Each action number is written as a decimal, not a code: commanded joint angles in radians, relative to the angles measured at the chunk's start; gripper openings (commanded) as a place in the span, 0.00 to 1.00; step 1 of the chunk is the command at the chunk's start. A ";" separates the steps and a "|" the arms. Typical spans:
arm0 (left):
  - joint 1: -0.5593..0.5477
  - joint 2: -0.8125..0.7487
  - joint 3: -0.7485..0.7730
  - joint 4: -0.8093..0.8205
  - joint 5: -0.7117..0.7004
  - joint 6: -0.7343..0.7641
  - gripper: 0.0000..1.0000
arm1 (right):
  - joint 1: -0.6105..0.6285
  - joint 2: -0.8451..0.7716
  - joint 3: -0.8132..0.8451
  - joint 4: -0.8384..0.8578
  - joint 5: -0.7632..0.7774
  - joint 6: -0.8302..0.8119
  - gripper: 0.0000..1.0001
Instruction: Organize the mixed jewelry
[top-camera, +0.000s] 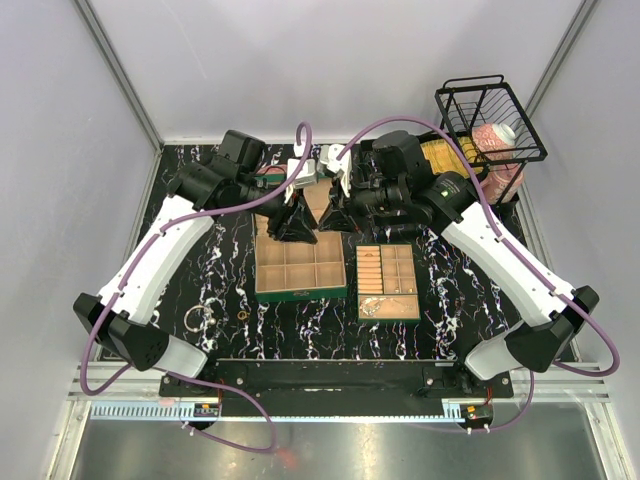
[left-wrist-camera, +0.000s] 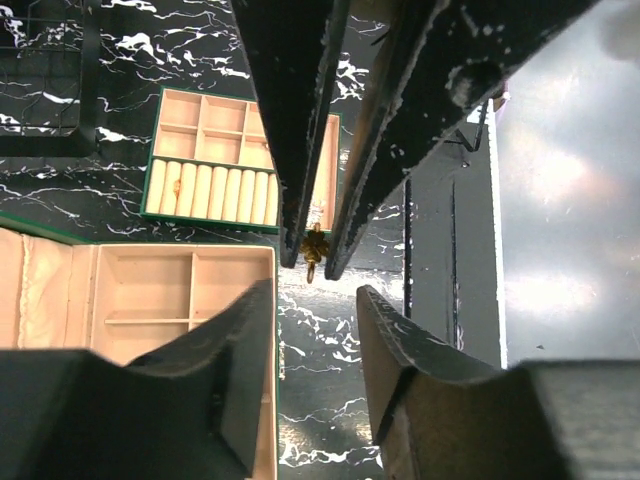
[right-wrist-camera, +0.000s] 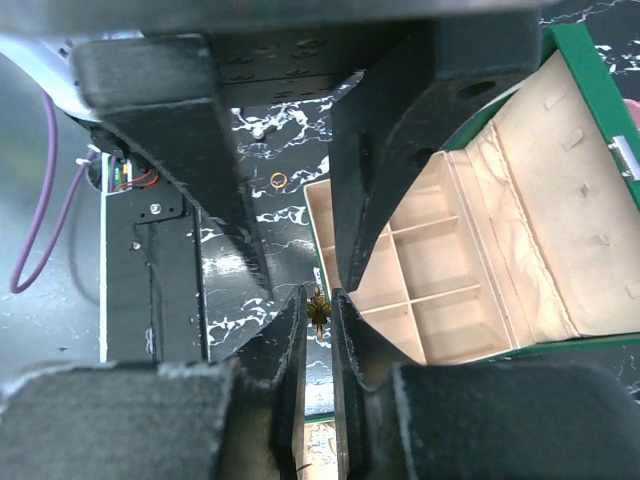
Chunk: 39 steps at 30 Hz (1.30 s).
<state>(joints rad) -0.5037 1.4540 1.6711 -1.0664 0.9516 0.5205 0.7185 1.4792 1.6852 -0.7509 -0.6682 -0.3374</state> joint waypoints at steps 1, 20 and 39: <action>0.002 -0.063 -0.001 0.029 -0.045 0.029 0.46 | 0.009 -0.033 0.007 -0.004 0.067 -0.066 0.00; 0.316 -0.176 -0.039 0.057 0.107 0.004 0.54 | -0.089 -0.074 -0.354 -0.001 0.221 -0.436 0.00; 0.378 -0.185 -0.149 0.109 0.111 -0.011 0.54 | -0.225 0.119 -0.551 0.166 0.156 -0.604 0.00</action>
<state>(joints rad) -0.1394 1.2945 1.5414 -1.0107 1.0225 0.5106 0.5022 1.5681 1.1473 -0.6640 -0.4671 -0.9123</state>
